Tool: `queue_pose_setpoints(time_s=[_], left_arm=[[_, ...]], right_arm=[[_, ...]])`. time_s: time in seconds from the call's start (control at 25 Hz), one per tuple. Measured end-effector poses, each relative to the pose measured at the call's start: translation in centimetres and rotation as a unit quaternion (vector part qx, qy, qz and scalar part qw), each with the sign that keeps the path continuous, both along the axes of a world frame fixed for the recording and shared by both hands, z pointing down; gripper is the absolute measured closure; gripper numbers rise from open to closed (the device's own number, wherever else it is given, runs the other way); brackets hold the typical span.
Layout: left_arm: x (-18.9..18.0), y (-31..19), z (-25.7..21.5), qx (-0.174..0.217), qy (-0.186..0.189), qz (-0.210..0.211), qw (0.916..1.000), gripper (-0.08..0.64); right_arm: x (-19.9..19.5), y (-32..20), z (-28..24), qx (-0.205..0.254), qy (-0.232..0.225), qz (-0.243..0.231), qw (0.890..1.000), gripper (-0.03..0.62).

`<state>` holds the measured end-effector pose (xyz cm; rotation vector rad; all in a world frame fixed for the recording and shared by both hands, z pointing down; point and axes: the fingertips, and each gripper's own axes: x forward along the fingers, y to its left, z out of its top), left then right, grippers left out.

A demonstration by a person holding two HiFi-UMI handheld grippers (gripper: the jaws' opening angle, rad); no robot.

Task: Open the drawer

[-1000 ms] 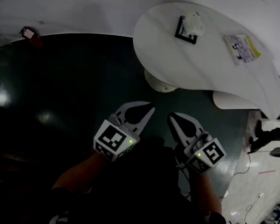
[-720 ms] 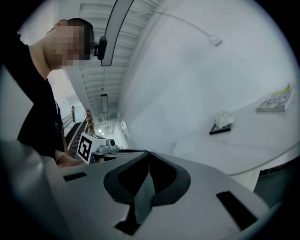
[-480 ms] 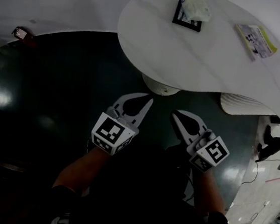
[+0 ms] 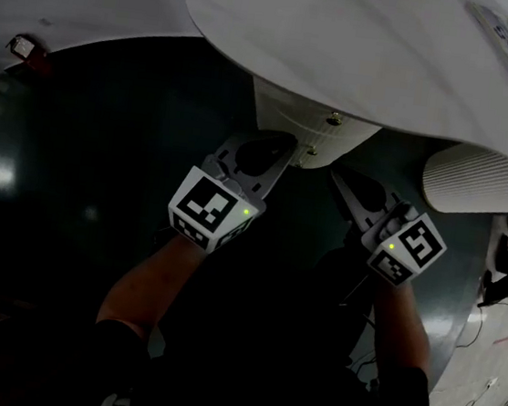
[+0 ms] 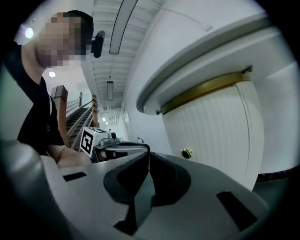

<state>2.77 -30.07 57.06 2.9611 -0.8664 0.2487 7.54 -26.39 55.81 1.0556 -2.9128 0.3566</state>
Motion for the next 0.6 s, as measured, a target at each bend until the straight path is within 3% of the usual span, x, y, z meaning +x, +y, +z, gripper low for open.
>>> queue_pose_setpoints(time_s=[0.32,0.48,0.6], left_arm=[[0.6,-4.1,4.3,-0.010,0.026,0.025,0.9993,0.535],[2.6,-4.6,5.0,-0.011,0.045,0.022,0.9987,0.537],[3.0,-4.6,6.2,-0.007,0.040,0.025,0.9989,0.535]], right_arm=[[-1.4,-4.3,8.9,-0.027,0.026,0.017,0.999,0.575],[0.2,-3.7,11.8,-0.023,0.018,0.009,1.000,0.575],[1.2,-3.2,14.2,-0.024,0.021,0.018,0.999,0.574]])
